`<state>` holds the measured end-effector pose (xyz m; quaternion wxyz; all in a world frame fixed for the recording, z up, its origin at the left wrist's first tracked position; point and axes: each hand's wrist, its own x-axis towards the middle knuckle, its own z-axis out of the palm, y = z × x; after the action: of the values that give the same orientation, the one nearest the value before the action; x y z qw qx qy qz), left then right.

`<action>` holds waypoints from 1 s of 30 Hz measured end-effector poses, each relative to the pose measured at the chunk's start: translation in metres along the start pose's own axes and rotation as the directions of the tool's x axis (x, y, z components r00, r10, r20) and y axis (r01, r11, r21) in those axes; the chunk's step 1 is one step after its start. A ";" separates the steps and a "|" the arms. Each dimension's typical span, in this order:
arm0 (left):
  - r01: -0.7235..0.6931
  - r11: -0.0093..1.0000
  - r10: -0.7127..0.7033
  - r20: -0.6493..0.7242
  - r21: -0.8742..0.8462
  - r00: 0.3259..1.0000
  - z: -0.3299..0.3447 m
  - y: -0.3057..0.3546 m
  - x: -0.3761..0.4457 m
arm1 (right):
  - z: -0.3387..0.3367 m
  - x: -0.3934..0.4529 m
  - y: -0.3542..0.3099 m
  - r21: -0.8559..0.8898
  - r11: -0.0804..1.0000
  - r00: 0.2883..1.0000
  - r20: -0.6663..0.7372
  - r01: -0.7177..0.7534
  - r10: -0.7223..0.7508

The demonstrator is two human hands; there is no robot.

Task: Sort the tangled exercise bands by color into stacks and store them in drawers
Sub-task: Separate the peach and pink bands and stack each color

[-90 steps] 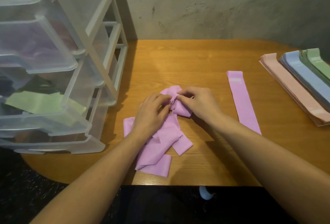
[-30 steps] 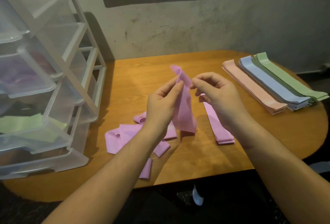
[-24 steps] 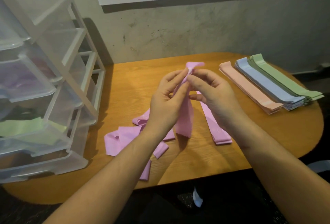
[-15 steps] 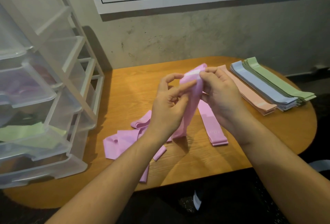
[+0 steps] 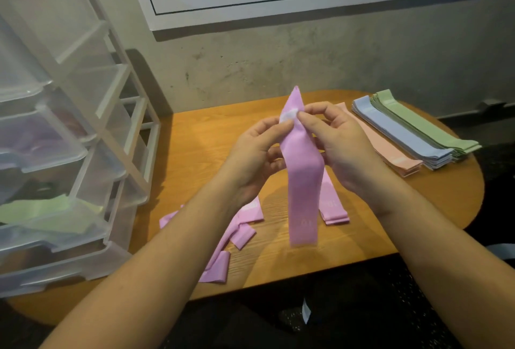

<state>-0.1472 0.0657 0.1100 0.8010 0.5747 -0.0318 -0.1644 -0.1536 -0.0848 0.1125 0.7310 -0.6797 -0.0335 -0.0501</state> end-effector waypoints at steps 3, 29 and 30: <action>-0.025 0.998 0.024 -0.023 -0.049 0.999 0.004 0.004 0.005 | -0.002 0.000 0.002 -0.074 0.996 0.998 -0.049 0.041 -0.045; 0.061 0.919 -0.157 -0.221 -0.388 0.962 0.024 -0.020 0.095 | -0.074 0.004 0.071 -0.133 0.936 0.943 -0.106 -0.327 0.315; 0.044 0.935 -0.134 -0.237 -0.353 0.962 0.023 -0.023 0.101 | -0.079 0.002 0.073 -0.153 0.923 0.935 -0.105 -0.353 0.340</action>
<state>-0.0630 0.0078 0.0825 0.8780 0.4431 0.1279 -0.1278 -0.1440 -0.1583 0.0349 0.6685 -0.7323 0.1194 0.0513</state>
